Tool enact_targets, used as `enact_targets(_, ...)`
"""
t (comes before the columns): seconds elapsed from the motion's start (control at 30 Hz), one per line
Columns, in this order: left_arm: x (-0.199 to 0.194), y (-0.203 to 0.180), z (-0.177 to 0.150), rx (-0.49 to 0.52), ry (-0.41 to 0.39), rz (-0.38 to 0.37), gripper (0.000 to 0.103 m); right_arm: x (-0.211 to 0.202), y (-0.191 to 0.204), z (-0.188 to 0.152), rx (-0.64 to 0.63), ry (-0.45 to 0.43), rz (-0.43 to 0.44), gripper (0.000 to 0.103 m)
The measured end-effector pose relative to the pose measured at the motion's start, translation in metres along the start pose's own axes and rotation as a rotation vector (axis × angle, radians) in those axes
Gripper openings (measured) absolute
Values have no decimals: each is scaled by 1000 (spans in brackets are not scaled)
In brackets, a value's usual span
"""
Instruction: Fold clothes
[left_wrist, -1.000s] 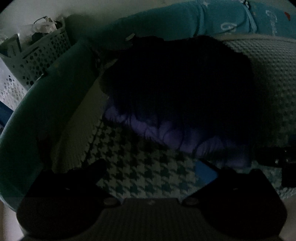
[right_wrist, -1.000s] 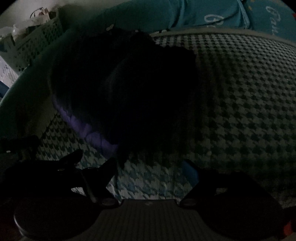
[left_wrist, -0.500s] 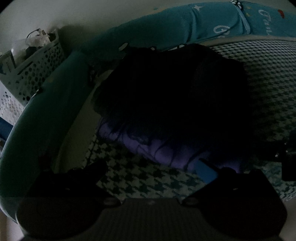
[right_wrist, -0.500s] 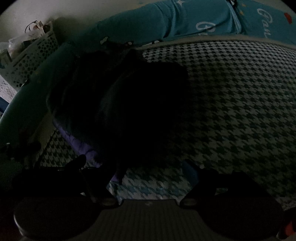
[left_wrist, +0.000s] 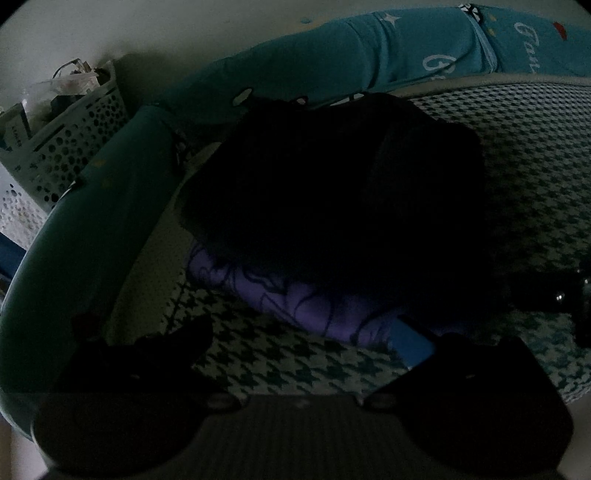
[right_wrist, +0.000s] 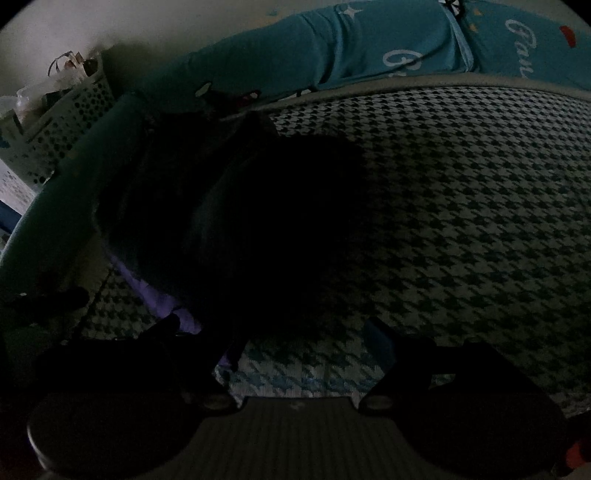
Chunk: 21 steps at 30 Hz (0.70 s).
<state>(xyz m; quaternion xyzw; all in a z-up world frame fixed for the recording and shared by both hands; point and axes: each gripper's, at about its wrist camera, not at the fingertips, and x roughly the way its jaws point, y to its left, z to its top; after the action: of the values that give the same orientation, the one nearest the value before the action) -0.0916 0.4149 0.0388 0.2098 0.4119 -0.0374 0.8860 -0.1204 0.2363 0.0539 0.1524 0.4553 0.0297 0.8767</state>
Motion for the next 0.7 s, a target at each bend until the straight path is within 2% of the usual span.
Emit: enact_targets(0.7,-5,-7,-2,-30,14,3,103,-1,-4,-3,-27,42,13,78)
